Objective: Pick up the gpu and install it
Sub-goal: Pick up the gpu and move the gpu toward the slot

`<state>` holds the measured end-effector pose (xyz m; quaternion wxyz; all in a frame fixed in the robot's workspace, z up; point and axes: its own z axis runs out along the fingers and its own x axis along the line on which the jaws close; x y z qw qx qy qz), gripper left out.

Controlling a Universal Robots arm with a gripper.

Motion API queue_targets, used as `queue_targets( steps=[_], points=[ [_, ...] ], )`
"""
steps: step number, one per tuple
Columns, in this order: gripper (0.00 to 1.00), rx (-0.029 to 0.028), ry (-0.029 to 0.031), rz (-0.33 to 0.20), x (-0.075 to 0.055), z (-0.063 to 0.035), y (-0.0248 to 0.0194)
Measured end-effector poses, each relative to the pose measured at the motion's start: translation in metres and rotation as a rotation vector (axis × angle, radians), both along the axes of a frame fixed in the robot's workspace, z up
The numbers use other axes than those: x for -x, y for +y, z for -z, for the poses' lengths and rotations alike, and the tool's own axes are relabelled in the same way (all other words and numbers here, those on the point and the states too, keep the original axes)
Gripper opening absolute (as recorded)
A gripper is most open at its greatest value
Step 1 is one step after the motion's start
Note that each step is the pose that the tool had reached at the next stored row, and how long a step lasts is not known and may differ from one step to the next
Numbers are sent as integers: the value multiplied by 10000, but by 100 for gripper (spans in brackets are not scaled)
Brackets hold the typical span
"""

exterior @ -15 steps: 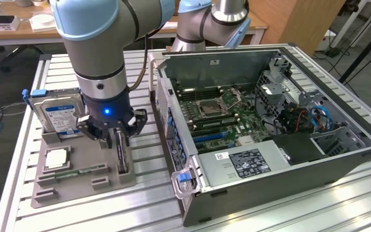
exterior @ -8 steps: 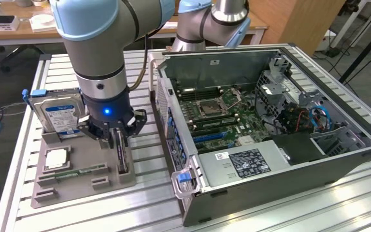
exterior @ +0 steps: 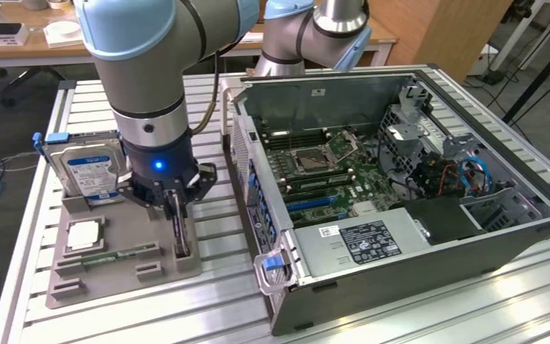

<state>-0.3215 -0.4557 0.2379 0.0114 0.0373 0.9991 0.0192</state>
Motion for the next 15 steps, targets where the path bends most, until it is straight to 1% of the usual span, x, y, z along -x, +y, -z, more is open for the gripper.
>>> queue_targets(
  steps=[1, 2, 15],
  points=[
    [31, 0, 0, -1, 0, 0, 0],
    [26, 0, -1, 0, 0, 0, 0],
    [26, 0, -1, 0, 0, 0, 0]
  ],
)
